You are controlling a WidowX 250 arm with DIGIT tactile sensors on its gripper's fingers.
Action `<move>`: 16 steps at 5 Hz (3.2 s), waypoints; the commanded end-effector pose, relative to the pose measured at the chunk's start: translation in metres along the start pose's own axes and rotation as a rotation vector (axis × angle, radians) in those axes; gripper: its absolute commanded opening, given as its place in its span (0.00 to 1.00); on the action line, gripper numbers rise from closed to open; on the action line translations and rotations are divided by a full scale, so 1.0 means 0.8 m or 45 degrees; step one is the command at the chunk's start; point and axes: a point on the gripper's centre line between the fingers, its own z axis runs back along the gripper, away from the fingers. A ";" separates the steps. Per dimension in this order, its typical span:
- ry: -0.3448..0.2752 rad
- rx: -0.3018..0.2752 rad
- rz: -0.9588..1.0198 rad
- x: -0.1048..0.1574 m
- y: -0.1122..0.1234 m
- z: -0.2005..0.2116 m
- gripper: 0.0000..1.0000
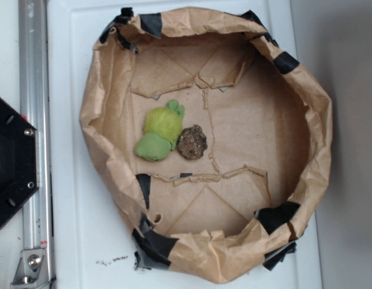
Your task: Grab the rock.
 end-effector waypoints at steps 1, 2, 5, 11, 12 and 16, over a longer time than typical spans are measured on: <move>0.000 0.000 0.000 0.000 0.000 0.000 1.00; -0.176 0.009 -0.153 0.060 0.021 -0.044 1.00; -0.080 0.098 -0.218 0.187 0.062 -0.199 1.00; -0.206 -0.016 -0.145 0.173 0.023 -0.185 0.00; -0.264 0.034 -0.060 0.181 0.016 -0.122 0.00; -0.110 0.069 0.287 0.186 0.010 -0.087 0.00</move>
